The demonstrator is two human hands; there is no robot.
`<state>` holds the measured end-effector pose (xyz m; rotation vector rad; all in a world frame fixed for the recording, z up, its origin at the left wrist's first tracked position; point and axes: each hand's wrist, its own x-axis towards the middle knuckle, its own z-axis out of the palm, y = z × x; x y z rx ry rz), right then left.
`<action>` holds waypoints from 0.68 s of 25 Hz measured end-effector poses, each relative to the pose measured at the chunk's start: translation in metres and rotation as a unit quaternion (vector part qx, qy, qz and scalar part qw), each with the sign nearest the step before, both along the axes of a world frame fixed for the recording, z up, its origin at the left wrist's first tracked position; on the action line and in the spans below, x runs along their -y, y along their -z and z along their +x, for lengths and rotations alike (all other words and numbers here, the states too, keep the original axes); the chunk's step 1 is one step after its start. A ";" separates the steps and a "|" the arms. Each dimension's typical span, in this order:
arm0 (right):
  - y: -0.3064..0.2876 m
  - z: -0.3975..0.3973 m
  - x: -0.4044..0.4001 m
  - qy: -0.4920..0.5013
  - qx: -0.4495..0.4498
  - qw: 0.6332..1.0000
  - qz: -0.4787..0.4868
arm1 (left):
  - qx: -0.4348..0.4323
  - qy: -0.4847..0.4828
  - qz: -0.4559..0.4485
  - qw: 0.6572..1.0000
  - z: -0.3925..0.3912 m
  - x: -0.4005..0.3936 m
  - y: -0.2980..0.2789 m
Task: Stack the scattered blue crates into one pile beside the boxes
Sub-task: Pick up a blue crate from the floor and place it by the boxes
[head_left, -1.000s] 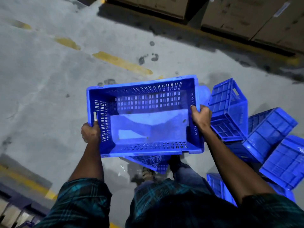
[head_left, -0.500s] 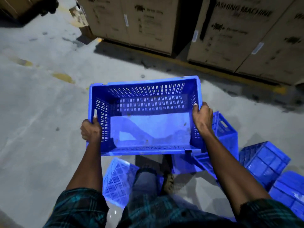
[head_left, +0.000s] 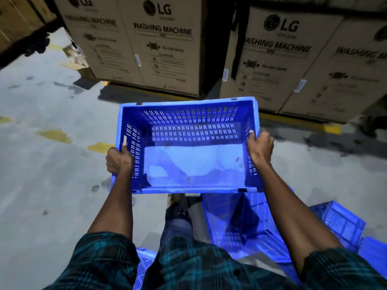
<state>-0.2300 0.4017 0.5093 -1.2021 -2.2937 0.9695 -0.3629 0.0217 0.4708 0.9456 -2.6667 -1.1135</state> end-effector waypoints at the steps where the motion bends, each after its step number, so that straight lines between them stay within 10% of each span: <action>1: 0.009 -0.016 -0.003 0.005 0.004 1.000 -0.002 | 0.007 0.008 0.005 1.000 -0.020 -0.007 0.008; 17: 0.040 -0.270 -0.062 0.076 0.069 0.993 -0.053 | 0.084 0.113 0.002 0.990 -0.318 -0.095 0.033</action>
